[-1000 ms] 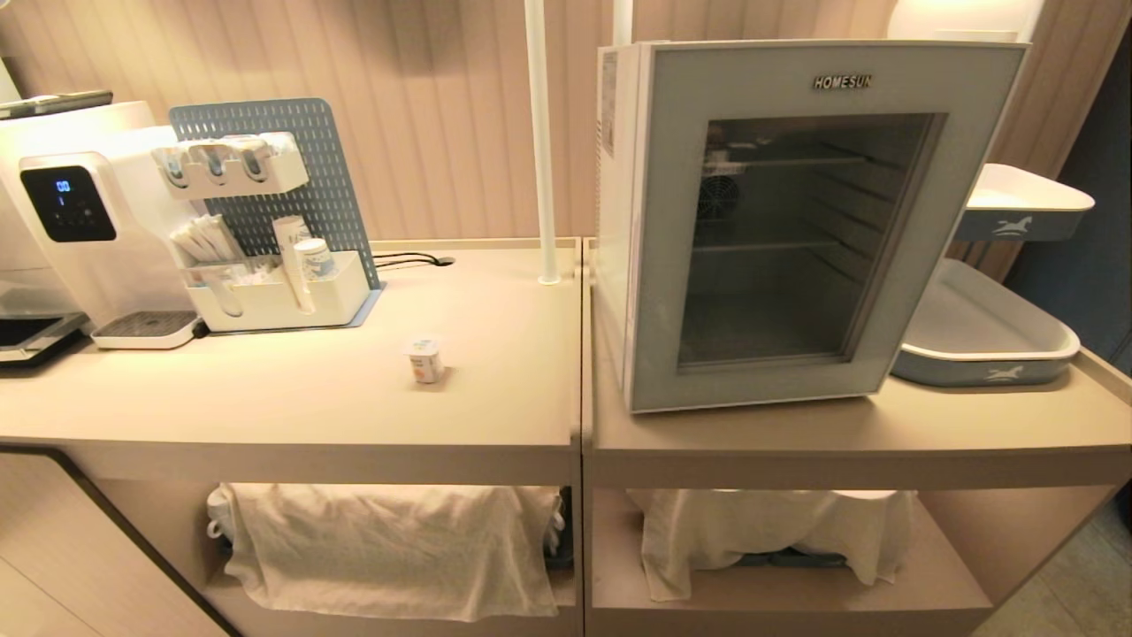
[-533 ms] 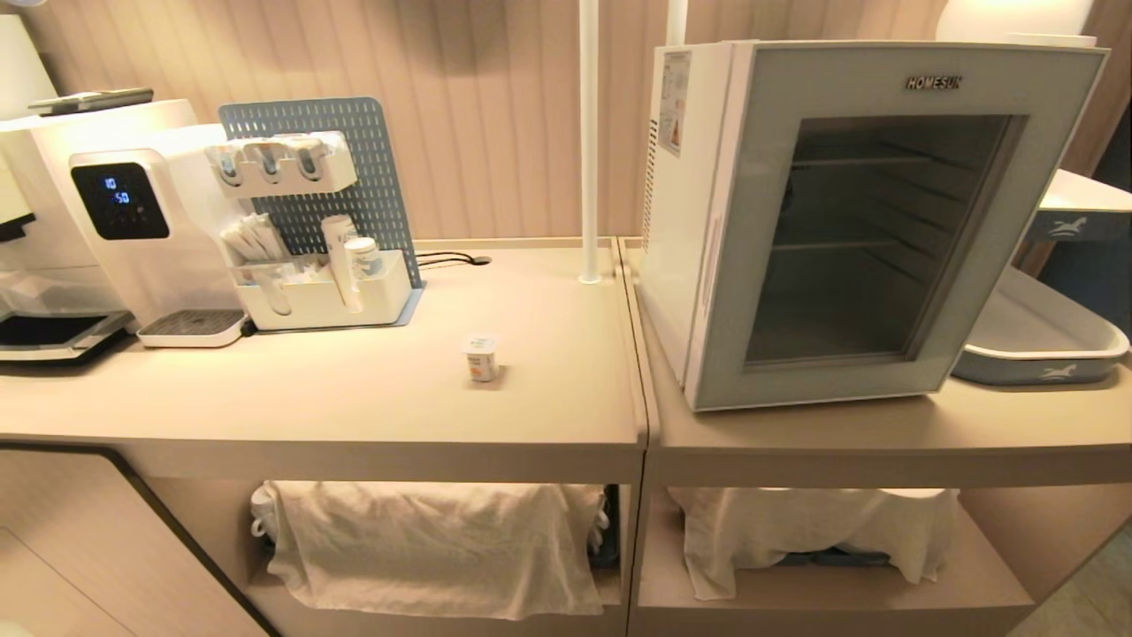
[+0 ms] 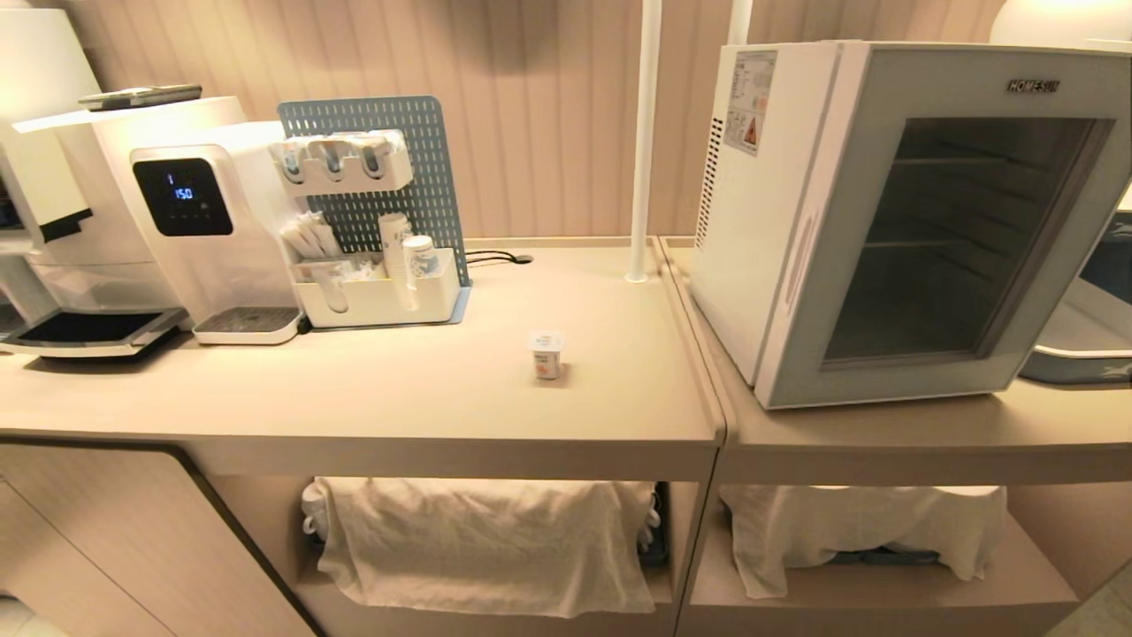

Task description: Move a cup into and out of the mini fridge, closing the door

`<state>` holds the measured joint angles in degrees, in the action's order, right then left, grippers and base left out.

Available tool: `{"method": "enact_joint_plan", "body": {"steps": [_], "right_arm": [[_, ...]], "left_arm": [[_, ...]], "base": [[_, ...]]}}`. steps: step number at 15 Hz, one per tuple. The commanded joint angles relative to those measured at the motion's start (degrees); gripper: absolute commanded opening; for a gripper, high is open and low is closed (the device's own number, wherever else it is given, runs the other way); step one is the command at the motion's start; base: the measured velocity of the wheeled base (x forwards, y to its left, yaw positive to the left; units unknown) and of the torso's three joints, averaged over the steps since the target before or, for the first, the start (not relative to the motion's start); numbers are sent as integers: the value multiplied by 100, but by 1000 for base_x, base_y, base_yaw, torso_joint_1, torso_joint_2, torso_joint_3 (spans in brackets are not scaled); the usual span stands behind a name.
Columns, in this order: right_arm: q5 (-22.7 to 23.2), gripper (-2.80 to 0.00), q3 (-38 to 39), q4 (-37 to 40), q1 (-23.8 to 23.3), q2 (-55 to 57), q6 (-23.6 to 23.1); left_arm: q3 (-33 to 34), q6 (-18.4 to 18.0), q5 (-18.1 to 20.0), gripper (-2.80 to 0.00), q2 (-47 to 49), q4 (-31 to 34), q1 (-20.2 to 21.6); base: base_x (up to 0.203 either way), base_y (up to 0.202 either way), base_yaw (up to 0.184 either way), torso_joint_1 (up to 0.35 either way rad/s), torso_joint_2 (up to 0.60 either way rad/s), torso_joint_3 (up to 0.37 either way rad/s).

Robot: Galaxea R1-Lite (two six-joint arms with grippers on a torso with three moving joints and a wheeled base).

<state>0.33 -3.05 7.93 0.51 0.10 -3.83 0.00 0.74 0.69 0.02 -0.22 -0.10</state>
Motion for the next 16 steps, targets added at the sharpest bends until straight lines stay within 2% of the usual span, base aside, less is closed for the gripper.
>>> {"method": "enact_joint_plan", "body": {"steps": [1, 16], "right_arm": [[2, -280, 6, 7, 2, -1, -4], [-7, -280, 24, -20, 2, -1, 23]], "left_arm": [[0, 5, 1, -280, -11, -4, 1], [0, 13, 1, -280, -11, -4, 1]], "base": [[0, 192, 0, 5, 2, 4], [0, 186, 1, 2, 1, 3]]}}
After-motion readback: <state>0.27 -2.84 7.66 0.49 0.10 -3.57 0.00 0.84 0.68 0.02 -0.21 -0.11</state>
